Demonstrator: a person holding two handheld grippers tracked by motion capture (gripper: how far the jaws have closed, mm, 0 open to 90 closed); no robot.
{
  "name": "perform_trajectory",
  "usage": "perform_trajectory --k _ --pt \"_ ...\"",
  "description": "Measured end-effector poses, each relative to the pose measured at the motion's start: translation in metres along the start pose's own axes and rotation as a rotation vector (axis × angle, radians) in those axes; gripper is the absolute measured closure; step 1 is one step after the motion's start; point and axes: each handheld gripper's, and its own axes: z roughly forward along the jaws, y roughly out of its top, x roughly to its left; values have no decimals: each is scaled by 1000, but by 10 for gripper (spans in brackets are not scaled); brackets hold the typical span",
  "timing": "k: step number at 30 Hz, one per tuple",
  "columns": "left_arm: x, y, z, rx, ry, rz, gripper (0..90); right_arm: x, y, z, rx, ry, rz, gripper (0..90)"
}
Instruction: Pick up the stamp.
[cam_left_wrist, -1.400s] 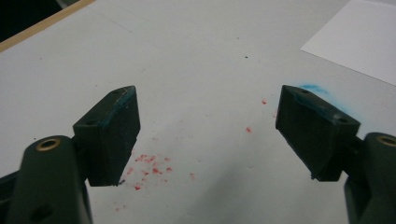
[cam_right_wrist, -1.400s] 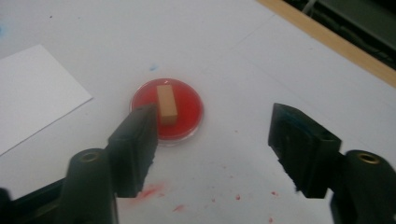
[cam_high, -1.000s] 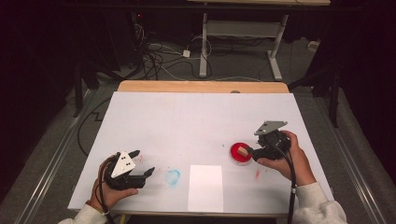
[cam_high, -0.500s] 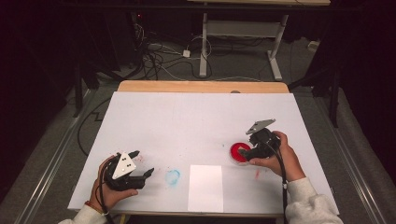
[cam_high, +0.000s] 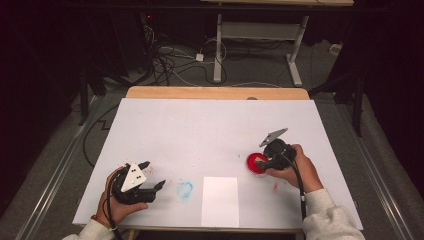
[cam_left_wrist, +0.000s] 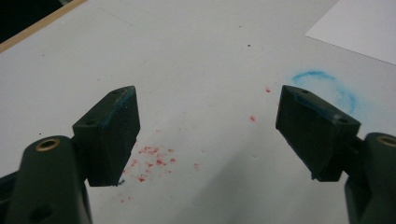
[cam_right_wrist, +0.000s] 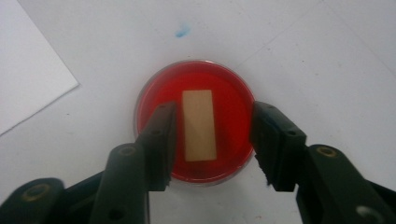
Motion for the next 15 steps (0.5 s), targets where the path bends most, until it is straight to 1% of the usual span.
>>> perform_trajectory --k 1,2,3,6,8,9,10,13,15 --pt "0 0 0 1 0 2 213 0 0 0 0 0 0 550" --pt "0 0 0 1 0 2 213 0 -1 1 -5 3 7 578" --pt "0 0 0 -1 0 2 213 0 -1 1 -5 3 7 578" --pt "0 0 0 0 -1 6 213 -2 -6 0 -41 26 27 616" --pt "0 0 0 1 -2 9 213 -2 -10 2 -59 44 26 617" --pt "-1 0 0 1 -2 9 213 -3 -12 3 -67 49 29 641" --pt "-1 0 0 2 -1 10 213 -3 -12 3 -67 49 29 641" --pt "-1 1 0 3 -4 13 213 -4 -15 5 -82 46 36 679" --pt "-1 1 0 3 -5 14 213 -3 -16 7 -88 46 29 733"
